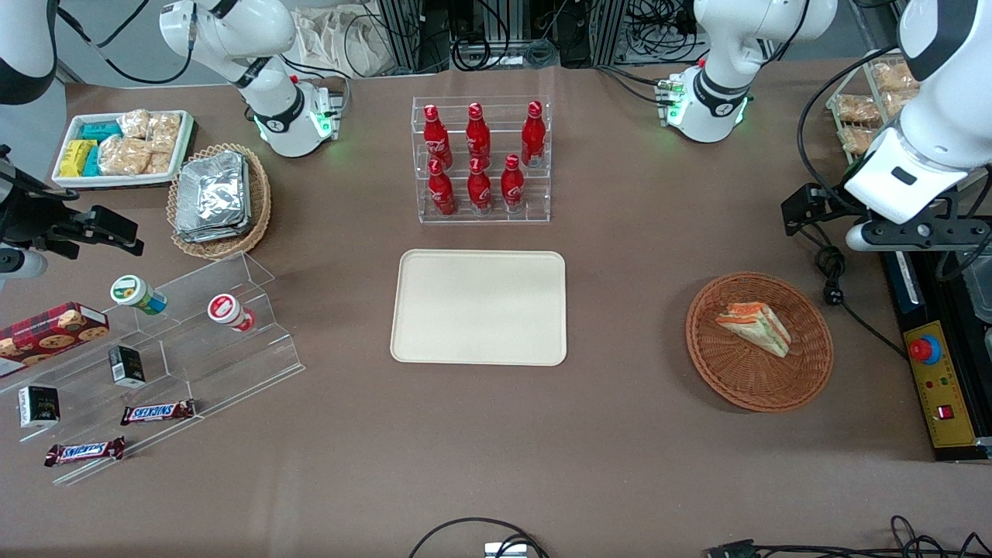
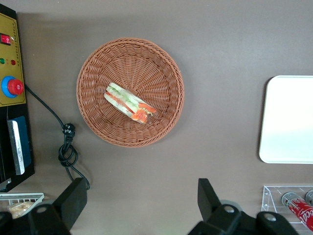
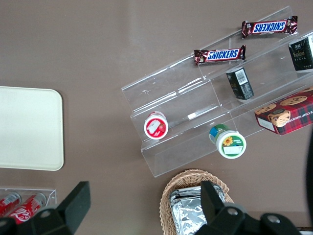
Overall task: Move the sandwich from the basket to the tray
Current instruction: 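Move the left gripper down over the wrapped sandwich in the wicker basket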
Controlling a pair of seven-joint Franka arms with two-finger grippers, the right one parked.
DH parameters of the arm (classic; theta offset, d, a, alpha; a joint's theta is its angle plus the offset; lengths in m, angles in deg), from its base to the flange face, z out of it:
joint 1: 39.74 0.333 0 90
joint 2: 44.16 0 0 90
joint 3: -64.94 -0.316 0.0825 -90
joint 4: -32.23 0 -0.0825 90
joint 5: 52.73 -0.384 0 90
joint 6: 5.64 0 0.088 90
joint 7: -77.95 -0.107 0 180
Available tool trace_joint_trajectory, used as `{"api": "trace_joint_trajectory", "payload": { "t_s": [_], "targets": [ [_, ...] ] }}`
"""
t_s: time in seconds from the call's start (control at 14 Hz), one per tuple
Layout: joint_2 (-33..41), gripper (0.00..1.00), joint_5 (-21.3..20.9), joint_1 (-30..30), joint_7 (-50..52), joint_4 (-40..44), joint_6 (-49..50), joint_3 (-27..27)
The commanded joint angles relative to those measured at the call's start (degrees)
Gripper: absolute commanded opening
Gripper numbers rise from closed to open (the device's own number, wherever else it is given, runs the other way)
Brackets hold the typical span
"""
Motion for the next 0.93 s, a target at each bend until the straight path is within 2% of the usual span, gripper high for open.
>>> {"api": "trace_joint_trajectory", "payload": {
  "t_s": [0.0,0.57,0.64,0.86],
  "targets": [
    [1.0,1.00,0.2,1.1,0.4,-0.4,-0.2,0.9],
    [0.7,1.00,-0.3,2.8,1.0,-0.7,-1.8,0.5],
    [0.4,1.00,0.3,2.8,3.6,-0.8,-2.0,0.5],
    [-2.9,1.00,0.0,2.7,22.2,-0.9,-3.9,0.5]
  ]
}}
